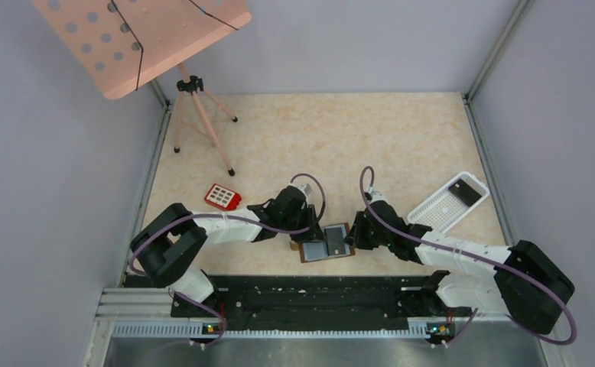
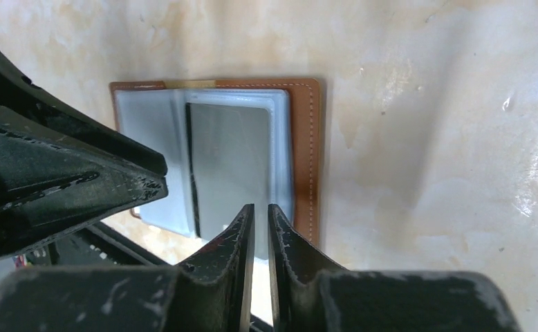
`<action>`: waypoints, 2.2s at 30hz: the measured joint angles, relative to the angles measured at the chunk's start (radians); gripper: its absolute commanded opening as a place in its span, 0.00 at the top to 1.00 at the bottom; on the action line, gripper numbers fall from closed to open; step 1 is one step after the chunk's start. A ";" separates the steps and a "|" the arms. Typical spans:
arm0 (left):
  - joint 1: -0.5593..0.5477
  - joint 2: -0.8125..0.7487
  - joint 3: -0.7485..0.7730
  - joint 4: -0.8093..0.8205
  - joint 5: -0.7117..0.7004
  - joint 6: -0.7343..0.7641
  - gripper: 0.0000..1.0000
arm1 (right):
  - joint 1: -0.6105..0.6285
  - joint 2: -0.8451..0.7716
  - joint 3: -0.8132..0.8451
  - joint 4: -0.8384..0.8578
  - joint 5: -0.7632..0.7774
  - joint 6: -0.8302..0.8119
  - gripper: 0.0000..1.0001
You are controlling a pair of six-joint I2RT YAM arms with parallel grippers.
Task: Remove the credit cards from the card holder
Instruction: Remove the credit card from the card holder.
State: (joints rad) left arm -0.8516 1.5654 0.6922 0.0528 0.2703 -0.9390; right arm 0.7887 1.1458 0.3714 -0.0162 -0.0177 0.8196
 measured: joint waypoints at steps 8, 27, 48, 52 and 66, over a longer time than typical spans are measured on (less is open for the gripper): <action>0.000 -0.037 0.000 -0.027 -0.018 0.000 0.69 | 0.000 -0.039 0.057 -0.054 -0.008 -0.008 0.81; 0.000 -0.011 -0.029 0.021 -0.013 -0.002 0.69 | 0.000 0.079 0.034 0.039 -0.029 0.003 0.84; 0.000 -0.003 -0.034 0.060 0.016 -0.010 0.69 | 0.000 0.070 -0.005 0.097 -0.037 0.034 0.90; 0.000 -0.002 -0.034 0.061 0.025 -0.011 0.69 | 0.000 0.070 -0.005 0.099 -0.038 0.038 0.90; 0.002 0.015 -0.049 0.092 0.040 -0.042 0.86 | 0.000 0.070 -0.012 0.106 -0.037 0.040 0.91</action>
State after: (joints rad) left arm -0.8497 1.5803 0.6430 0.1448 0.3099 -0.9806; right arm 0.7887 1.2160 0.3592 0.0902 -0.0544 0.8597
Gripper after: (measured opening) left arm 0.179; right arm 0.097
